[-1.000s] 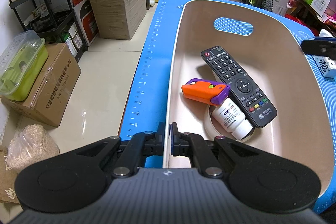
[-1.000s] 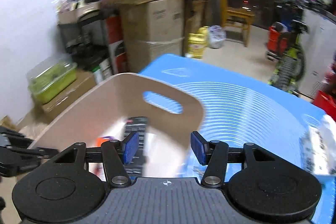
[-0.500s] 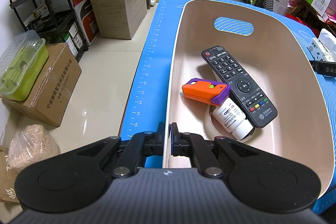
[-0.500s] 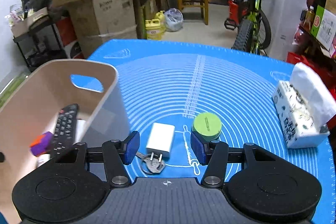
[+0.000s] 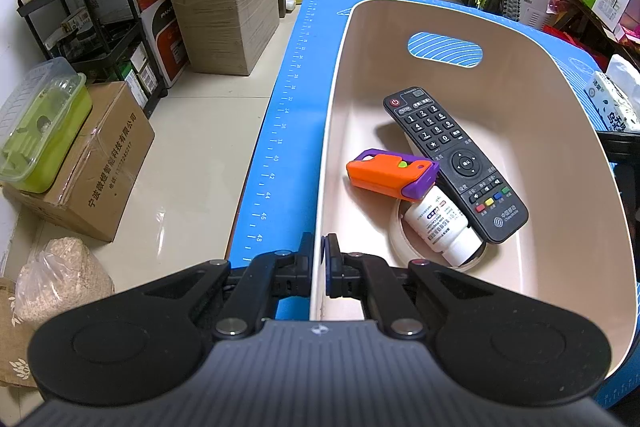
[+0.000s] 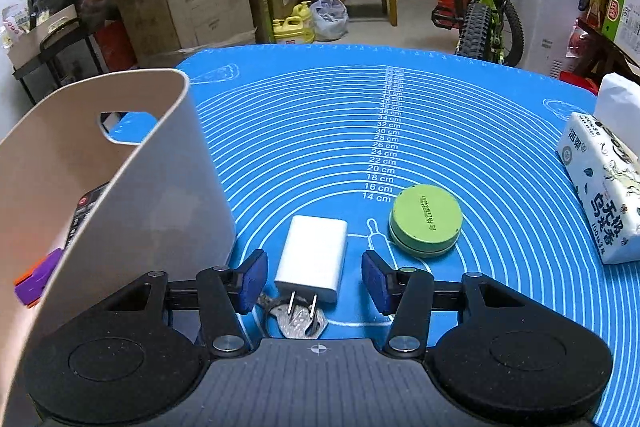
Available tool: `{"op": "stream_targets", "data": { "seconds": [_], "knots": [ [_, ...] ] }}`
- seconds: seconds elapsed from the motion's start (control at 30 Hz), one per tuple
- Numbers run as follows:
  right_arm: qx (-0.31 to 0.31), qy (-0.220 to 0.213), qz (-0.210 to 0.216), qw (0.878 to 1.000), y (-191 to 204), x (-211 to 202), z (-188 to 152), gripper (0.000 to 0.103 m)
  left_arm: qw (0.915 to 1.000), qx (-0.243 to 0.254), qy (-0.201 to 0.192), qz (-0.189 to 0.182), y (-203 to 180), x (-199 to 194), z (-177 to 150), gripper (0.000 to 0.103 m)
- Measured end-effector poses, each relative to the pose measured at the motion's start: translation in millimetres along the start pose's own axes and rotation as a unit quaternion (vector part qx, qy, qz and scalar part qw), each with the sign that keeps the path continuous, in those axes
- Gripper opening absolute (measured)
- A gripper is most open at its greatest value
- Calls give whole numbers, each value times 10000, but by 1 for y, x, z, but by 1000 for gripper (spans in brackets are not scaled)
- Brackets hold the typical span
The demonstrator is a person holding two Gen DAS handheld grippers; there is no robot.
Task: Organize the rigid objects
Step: 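Move the right tool to the white charger with keys and grasp it, then carry the white charger with the right tool into the basket and release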
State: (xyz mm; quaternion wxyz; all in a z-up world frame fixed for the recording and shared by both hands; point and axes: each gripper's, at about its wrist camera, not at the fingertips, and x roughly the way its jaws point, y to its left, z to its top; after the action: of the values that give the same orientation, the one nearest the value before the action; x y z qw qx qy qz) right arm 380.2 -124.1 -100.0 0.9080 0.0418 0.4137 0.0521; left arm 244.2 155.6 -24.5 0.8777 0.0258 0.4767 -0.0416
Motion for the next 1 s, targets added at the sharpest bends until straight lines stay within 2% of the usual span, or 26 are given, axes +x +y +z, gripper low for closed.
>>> {"op": "stream_targets", "data": {
  "seconds": [0.23, 0.33, 0.4, 0.7, 0.83, 1.0],
  "knots": [
    [173, -102, -100, 9997, -2, 14, -4, 60, 10000, -7, 5, 11, 1, 0, 0, 7],
    [139, -138, -115, 9997, -2, 15, -4, 48, 10000, -3, 5, 13, 1, 0, 0, 7],
    [46, -153, -195, 9997, 0, 15, -4, 44, 10000, -9, 6, 10, 1, 0, 1, 7],
    [122, -183, -462, 9987, -9, 5, -4, 43, 10000, -2, 4, 13, 1, 0, 1, 7],
    [234, -350, -537, 9977, -16, -11, 1, 43, 10000, -3, 9, 18, 0, 0, 1, 7],
    [425, -648, -387, 9962, -12, -44, 10, 43, 10000, 3, 16, 40, 0, 0, 1, 7]
  ]
}}
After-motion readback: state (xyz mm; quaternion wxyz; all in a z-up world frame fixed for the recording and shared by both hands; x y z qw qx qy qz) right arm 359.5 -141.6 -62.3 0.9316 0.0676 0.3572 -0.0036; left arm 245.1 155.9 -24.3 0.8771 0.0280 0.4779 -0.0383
